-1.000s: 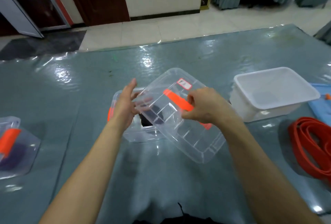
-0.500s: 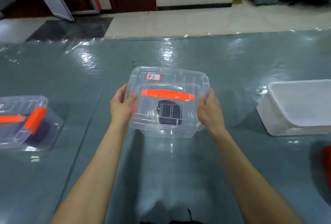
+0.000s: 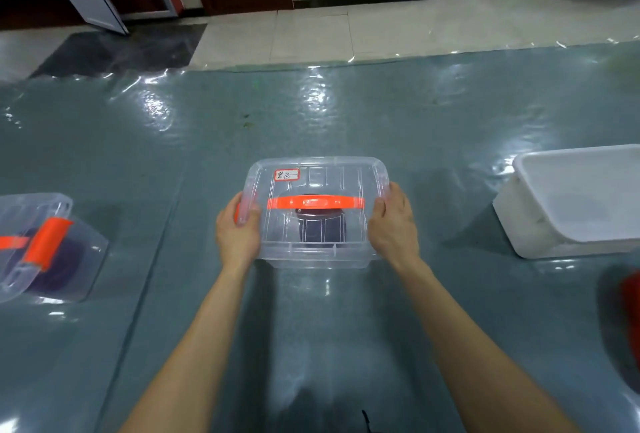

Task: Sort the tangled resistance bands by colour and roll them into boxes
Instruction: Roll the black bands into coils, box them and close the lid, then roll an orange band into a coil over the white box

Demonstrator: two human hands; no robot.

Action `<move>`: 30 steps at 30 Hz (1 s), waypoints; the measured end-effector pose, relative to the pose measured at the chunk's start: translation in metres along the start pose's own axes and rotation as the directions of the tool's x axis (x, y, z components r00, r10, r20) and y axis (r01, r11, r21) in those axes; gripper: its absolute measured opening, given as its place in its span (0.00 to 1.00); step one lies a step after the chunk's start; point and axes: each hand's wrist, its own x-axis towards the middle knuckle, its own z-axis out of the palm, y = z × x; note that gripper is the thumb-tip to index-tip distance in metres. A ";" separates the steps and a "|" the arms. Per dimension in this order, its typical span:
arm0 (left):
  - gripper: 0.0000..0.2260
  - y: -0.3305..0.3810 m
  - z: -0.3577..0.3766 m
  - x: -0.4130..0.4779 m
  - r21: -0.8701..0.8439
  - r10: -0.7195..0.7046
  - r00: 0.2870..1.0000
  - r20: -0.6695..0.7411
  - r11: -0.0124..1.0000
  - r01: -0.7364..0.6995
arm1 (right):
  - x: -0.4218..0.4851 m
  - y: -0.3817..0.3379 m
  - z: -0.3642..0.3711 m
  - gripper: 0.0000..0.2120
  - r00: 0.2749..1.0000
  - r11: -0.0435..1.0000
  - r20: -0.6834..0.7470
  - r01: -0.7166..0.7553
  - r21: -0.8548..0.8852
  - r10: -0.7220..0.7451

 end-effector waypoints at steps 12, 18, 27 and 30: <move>0.13 0.009 0.018 -0.025 -0.094 -0.065 0.952 -0.298 0.995 0.039 | -0.016 0.009 0.008 0.24 0.986 0.986 -0.156 -0.036 0.160 0.061; 0.12 0.009 0.021 -0.028 -0.028 0.020 0.934 -0.357 0.999 -0.032 | -0.018 0.011 0.011 0.25 0.972 0.993 -0.206 0.118 0.027 -0.110; 0.07 0.018 0.022 -0.034 0.015 0.065 0.926 -0.371 0.998 -0.064 | -0.011 0.008 0.009 0.27 0.962 0.975 -0.172 0.194 -0.111 -0.211; 0.08 0.024 0.025 -0.039 0.025 0.031 0.928 -0.372 0.999 -0.023 | -0.007 0.004 0.008 0.27 0.965 0.970 -0.164 0.174 -0.170 -0.202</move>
